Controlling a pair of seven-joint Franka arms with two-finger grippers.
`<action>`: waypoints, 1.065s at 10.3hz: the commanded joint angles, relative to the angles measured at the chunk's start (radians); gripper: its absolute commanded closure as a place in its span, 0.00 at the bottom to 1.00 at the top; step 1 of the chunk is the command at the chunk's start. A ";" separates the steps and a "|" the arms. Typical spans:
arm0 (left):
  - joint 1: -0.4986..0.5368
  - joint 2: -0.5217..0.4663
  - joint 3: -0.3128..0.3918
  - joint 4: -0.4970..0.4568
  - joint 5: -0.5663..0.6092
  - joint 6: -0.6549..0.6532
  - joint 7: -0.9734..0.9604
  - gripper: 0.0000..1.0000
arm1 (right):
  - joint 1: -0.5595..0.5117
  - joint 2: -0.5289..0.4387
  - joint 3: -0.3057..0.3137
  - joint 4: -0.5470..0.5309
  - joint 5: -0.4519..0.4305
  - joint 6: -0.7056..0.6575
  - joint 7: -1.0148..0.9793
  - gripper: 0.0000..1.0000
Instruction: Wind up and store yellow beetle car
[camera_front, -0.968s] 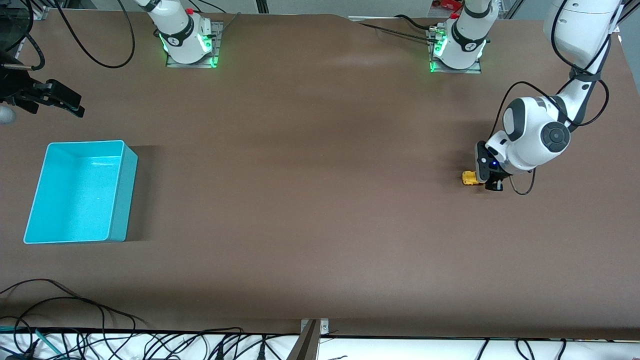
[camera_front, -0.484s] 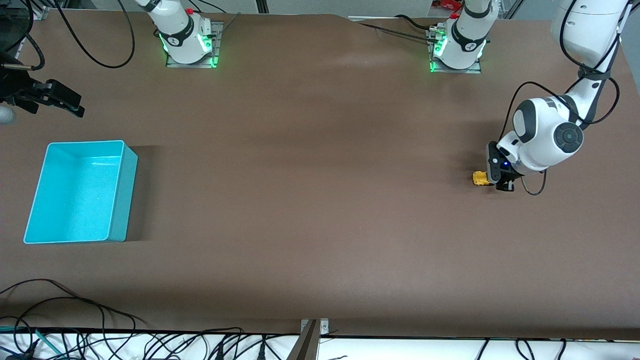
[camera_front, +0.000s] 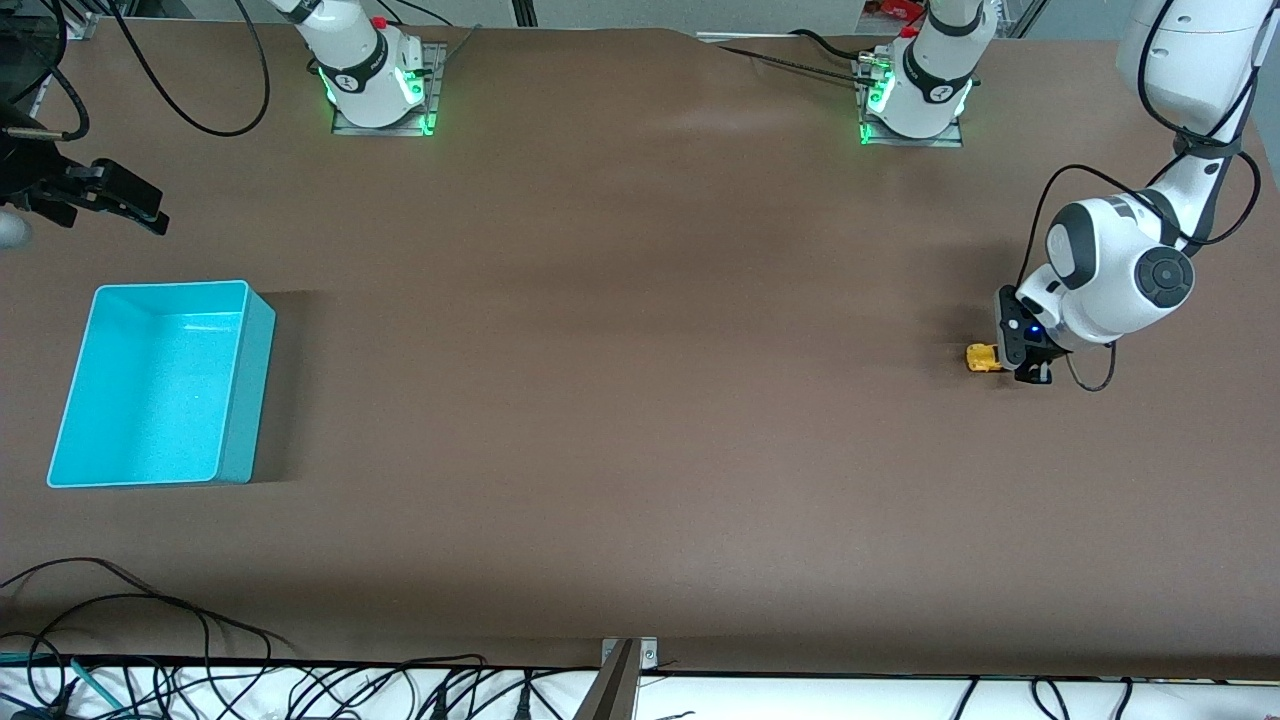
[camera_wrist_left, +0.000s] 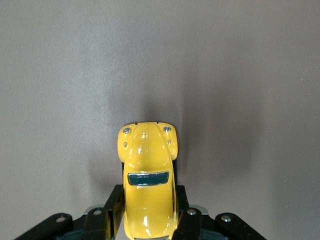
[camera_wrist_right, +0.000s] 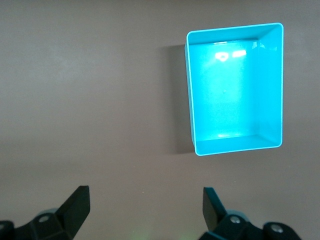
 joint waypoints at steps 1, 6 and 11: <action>0.006 0.091 0.005 0.041 -0.014 0.023 0.029 1.00 | 0.001 0.000 0.001 0.011 0.008 -0.006 0.013 0.00; 0.001 0.062 0.004 0.108 -0.026 -0.043 0.017 0.00 | 0.001 0.002 0.001 0.011 0.006 -0.004 0.013 0.00; -0.005 0.059 0.004 0.121 -0.026 -0.065 0.017 0.00 | 0.001 0.002 0.001 0.009 0.006 -0.001 0.013 0.00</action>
